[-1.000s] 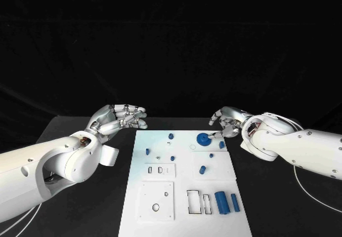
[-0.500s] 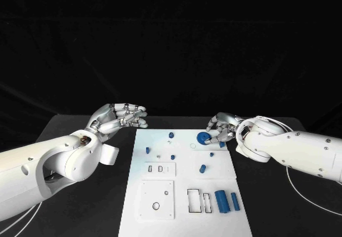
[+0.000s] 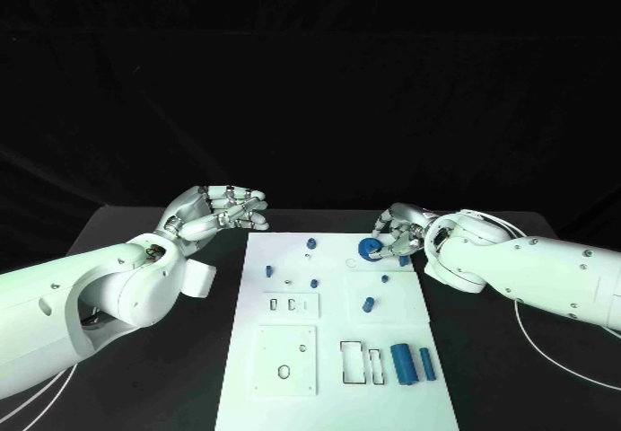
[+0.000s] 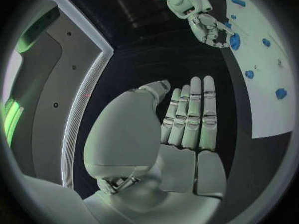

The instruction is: Assemble the parts on the task board

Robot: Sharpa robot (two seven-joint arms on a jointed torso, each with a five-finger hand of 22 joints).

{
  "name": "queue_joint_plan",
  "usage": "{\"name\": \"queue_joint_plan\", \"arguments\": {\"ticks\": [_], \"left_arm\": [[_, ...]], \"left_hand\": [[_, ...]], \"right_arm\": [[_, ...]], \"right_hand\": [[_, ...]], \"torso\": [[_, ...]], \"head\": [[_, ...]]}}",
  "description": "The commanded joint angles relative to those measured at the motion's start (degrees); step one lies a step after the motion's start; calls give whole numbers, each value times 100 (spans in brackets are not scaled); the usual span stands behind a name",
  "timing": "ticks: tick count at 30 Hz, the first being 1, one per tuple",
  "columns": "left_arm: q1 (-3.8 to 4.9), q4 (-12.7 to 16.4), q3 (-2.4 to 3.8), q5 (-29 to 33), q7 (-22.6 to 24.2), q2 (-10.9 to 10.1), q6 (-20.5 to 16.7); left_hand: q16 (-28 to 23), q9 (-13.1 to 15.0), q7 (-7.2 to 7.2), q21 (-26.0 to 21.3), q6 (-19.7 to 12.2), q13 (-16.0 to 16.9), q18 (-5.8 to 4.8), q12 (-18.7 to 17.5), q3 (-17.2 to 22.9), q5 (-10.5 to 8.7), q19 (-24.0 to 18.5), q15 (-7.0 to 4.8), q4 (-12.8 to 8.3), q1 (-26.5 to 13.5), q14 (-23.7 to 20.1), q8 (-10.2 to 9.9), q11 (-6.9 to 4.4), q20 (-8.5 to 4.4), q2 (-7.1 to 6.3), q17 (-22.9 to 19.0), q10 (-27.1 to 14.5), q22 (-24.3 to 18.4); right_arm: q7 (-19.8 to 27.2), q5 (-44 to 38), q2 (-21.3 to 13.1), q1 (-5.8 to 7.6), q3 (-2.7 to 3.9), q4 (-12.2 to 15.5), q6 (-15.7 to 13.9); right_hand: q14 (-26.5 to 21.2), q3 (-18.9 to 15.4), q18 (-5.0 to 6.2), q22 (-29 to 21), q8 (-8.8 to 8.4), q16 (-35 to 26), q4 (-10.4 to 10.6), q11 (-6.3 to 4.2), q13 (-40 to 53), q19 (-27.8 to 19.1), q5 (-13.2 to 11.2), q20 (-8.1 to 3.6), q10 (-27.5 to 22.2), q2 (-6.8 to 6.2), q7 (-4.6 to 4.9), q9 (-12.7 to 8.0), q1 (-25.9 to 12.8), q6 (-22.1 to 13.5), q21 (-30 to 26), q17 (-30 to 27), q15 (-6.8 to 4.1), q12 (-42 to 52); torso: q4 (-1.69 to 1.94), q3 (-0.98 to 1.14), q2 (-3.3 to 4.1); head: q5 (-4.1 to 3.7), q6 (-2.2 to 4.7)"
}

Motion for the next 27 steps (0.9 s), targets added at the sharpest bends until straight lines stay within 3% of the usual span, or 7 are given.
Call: {"name": "queue_joint_plan", "arguments": {"ticks": [1, 17, 27], "left_arm": [[7, 25, 5, -4, 24, 3, 100], [7, 38, 5, -4, 9, -18, 112], [7, 40, 5, -4, 7, -19, 118]], "left_hand": [[-20, 5, 5, 20, -49, 9, 55, -27, 8, -17, -48, -1, -18, 33, -48, -28, 31, 1, -17, 5, -13, 5], [-20, 5, 5, 20, -49, 9, 55, -27, 8, -17, -48, -1, -18, 33, -48, -28, 31, 1, -17, 5, -13, 5], [-20, 5, 5, 20, -49, 9, 55, -27, 8, -17, -48, -1, -18, 33, -48, -28, 31, 1, -17, 5, -13, 5]], "right_arm": [[-24, -12, 29, -4, -1, -25, 22], [-97, -194, 61, -17, -2, -72, 116], [-111, -321, 87, -39, -3, -77, 164]], "right_hand": [[592, 46, -40, 8, 31, 37, 4, 5, 701, 31, 8, -1, 56, 59, -8, 7, 2, -31, 21, 1436, 37, 42], [601, 181, -54, 99, 96, 47, -30, -10, 829, 58, 5, -7, 146, 113, -25, 1, 126, 48, 82, 1479, 28, 137], [603, 217, -57, 120, 103, 48, -40, -12, 836, 64, 6, -9, 149, 108, -27, -6, 166, 58, 96, 1487, 25, 142]], "torso": [[1, 1, 1], [-11, 8, -5], [2, 5, -5]], "head": [[2, -17], [14, -67], [7, -78]]}}
